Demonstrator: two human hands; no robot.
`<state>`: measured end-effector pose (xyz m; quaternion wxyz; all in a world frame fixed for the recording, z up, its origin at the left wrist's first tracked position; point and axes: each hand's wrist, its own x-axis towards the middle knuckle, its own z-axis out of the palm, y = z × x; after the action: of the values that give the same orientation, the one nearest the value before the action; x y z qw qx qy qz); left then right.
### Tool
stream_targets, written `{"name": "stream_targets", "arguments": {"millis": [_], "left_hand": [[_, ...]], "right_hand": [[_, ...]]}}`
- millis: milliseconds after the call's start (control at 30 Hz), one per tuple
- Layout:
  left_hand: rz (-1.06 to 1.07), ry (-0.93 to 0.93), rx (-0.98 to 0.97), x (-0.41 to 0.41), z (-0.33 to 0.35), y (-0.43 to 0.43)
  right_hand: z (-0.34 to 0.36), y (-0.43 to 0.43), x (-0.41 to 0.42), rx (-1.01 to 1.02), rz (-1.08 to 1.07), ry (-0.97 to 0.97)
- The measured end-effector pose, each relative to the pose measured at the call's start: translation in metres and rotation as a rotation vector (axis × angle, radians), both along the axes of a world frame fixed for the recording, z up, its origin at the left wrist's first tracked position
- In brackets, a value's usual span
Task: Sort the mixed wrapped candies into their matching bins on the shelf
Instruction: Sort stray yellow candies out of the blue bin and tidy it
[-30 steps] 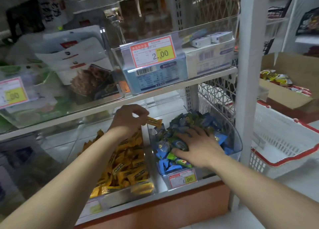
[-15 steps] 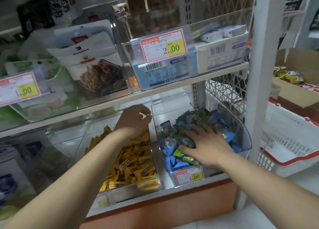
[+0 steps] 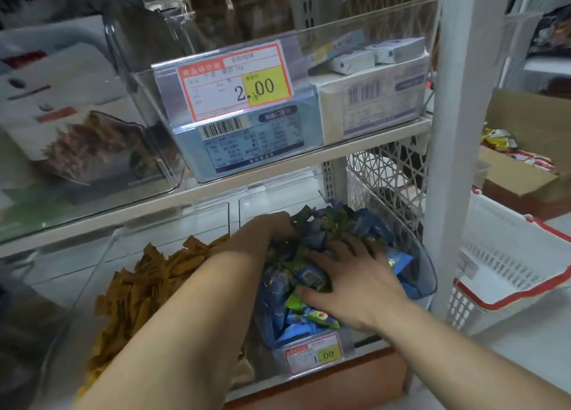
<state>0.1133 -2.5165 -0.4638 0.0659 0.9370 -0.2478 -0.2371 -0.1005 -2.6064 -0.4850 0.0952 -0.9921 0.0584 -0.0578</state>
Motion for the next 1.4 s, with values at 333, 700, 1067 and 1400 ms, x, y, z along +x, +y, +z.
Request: {"name": "stream_targets", "arguments": {"millis": [333, 700, 1067, 1400], "left_hand": [[0.054, 0.045, -0.117, -0.015, 0.006, 0.003], [0.104, 0.057, -0.273, -0.027, 0.017, 0.009], [0.039, -0.407, -0.643, -0.066, 0.064, 0.061], [0.247, -0.532, -0.518, -0.142, 0.055, 0.166]], "right_hand": [[0.002, 0.000, -0.003, 0.027, 0.013, -0.008], [0.004, 0.000, -0.003, 0.042, 0.003, 0.003], [0.011, 0.006, -0.007, -0.082, -0.011, -0.095], [0.042, 0.029, 0.008, 0.343, 0.215, 0.014]]}}
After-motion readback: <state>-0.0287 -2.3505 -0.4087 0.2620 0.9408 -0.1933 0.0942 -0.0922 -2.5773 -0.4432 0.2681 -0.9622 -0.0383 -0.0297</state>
